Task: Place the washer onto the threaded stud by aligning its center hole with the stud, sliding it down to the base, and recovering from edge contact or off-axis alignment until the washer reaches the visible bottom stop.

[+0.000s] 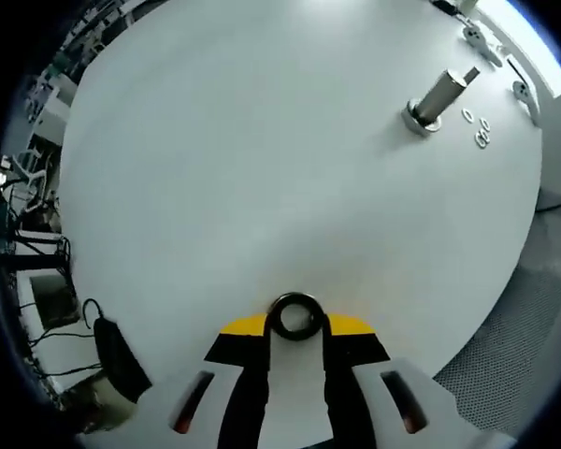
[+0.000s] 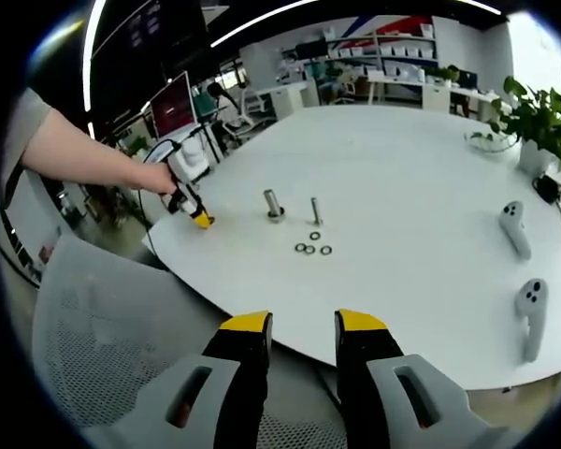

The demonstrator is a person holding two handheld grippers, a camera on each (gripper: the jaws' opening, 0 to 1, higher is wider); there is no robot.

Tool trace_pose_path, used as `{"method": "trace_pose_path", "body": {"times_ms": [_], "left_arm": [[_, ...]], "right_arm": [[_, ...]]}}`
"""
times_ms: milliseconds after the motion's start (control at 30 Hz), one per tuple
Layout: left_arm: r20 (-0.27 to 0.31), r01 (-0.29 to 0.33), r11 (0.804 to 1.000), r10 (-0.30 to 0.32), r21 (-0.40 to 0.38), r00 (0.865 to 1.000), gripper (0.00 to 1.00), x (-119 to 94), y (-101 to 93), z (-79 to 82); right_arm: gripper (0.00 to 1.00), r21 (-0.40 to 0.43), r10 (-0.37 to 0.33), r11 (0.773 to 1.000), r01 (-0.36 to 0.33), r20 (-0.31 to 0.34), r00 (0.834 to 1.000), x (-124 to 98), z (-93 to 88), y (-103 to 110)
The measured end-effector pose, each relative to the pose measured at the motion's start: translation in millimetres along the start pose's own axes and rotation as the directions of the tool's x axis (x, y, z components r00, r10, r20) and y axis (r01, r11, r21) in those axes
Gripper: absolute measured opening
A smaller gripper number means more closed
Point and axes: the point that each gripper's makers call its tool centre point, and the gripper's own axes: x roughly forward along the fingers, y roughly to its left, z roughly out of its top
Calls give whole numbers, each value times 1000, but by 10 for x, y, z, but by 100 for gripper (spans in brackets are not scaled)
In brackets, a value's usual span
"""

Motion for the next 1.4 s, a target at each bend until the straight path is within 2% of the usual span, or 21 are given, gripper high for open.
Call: {"method": "trace_pose_path", "body": {"times_ms": [67,200,300,400,700,833,1067,1400], "left_arm": [[6,3,1000,-4,26,1000,19,-18,-42,64],[41,4,994,-9,114,999,19,-113,-134,315],[66,44,989,-54,144,996,19,-210,-279,507],[88,50,983,-67,177,994,19,-302,-355,684],[159,58,968,-98,244,982,19,-540,-560,1132],[188,83,963,-134,257,973,19,-616,-709,1315],[189,82,949,-144,303,971,19,-612,-859,1434],[163,73,938,-134,338,977,19,-525,-910,1511]], "right_arm": [[29,-1,0,1000,0,-1,1000,0,-2,1],[29,-1,0,1000,0,0,1000,1,3,0],[29,-1,1,1000,-1,2,1000,0,5,-1],[29,1,0,1000,0,5,1000,-2,8,-2],[29,4,-2,1000,2,11,1000,-3,18,-8],[29,5,-3,1000,3,14,1000,-4,24,-9],[29,5,-3,1000,3,18,1000,-7,30,-10],[29,6,-4,1000,4,22,1000,-10,37,-10]]}}
